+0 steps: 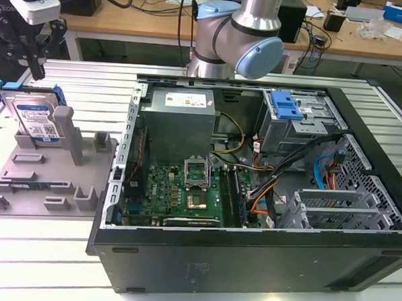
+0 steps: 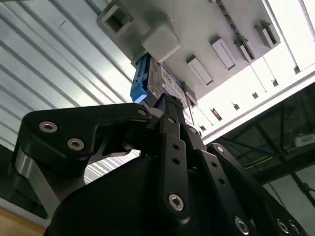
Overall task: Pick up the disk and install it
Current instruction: 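Pick up the disk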
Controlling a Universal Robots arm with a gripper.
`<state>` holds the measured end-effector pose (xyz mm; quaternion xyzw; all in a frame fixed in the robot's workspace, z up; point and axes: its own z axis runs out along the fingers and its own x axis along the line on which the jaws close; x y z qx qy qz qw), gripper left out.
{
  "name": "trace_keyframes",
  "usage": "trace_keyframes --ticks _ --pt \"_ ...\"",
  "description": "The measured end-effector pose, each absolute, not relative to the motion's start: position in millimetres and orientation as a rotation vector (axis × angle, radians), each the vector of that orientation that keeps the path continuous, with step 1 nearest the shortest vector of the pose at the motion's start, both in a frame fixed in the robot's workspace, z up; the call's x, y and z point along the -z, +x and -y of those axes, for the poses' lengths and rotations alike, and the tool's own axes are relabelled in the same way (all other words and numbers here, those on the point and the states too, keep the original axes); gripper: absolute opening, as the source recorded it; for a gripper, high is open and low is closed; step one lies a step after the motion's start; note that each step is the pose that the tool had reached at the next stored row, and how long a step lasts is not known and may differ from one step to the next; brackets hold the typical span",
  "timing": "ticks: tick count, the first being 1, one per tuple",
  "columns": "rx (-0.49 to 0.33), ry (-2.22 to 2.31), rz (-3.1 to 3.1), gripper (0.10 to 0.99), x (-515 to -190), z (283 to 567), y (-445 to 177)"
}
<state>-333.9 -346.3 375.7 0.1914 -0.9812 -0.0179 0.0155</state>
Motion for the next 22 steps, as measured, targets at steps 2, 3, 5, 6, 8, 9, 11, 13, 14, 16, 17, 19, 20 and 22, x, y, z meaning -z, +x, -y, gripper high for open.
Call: trace_keyframes --ticks 2,3,5,6,8,9,11,13,14,16,17,19,20,22 --pt "0.055 0.667 3.037 0.106 -375.6 346.3 -333.9" --pt "0.054 0.700 3.029 0.106 -375.6 346.3 -333.9" --pt "0.053 0.766 3.012 0.106 -375.5 346.3 -333.9" --pt "0.052 0.795 3.004 0.106 -375.5 346.3 -333.9" --pt "0.051 0.854 2.988 0.106 -375.5 346.3 -333.9" --pt "0.051 0.890 2.977 0.106 -375.4 346.3 -333.9" --pt "0.050 0.944 2.959 0.106 -375.5 346.3 -333.9" --pt "0.048 1.040 2.926 0.106 -375.5 346.3 -333.9" --pt "0.047 1.094 2.905 0.106 -375.5 346.3 -333.9" --pt "0.046 1.156 2.881 0.106 -375.5 346.3 -333.9" --pt "0.045 1.192 2.866 0.106 -375.5 346.3 -333.9" --pt "0.043 1.268 2.832 0.106 -375.5 346.3 -333.9" --pt "0.042 1.313 2.811 0.106 -375.5 346.3 -333.9" --pt "0.040 1.397 2.769 0.106 -375.5 346.3 -333.9"
